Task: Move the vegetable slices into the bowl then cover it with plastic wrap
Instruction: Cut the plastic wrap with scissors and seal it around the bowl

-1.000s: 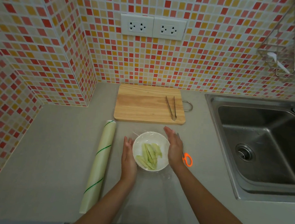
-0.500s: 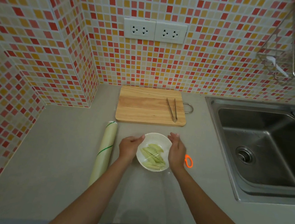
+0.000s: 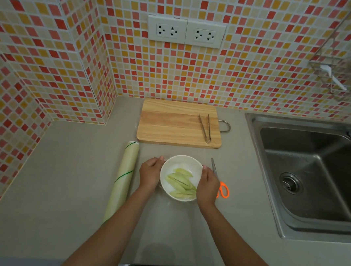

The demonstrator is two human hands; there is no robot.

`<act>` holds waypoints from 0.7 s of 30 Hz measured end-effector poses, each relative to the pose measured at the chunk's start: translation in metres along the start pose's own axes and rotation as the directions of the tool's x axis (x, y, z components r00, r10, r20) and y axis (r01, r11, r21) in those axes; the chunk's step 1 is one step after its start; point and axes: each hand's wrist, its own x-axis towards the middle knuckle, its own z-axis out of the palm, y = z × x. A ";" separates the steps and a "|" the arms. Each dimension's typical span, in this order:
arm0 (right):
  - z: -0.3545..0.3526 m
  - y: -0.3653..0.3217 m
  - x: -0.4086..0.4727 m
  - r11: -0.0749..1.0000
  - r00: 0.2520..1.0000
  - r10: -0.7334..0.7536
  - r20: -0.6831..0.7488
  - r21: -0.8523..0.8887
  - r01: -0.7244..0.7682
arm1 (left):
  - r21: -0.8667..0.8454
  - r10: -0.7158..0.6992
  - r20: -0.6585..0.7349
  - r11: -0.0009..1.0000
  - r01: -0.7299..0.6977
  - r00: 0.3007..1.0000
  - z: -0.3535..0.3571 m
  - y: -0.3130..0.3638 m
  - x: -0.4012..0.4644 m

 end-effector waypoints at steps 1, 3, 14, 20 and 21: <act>0.000 0.001 0.002 1.000 1.000 0.005 0.011 0.017 -0.005 | -0.007 0.007 -0.005 1.000 -0.007 1.000 0.000 -0.002 0.001; 0.000 0.003 0.005 0.998 0.999 0.030 0.032 0.050 -0.032 | -0.016 0.021 -0.005 1.000 -0.021 1.000 -0.001 -0.005 0.002; 0.004 0.005 0.012 0.975 0.989 0.139 0.054 0.166 -0.146 | 0.115 0.135 -0.162 0.986 -0.118 0.977 0.006 -0.018 -0.013; 0.003 0.006 0.014 0.962 0.985 0.153 0.081 0.216 -0.167 | 0.379 0.327 -0.250 0.899 -0.218 0.911 -0.006 -0.012 -0.014; 0.003 0.006 0.014 0.962 0.985 0.151 0.084 0.217 -0.166 | 0.348 0.308 -0.260 0.914 -0.209 0.915 -0.007 -0.010 -0.013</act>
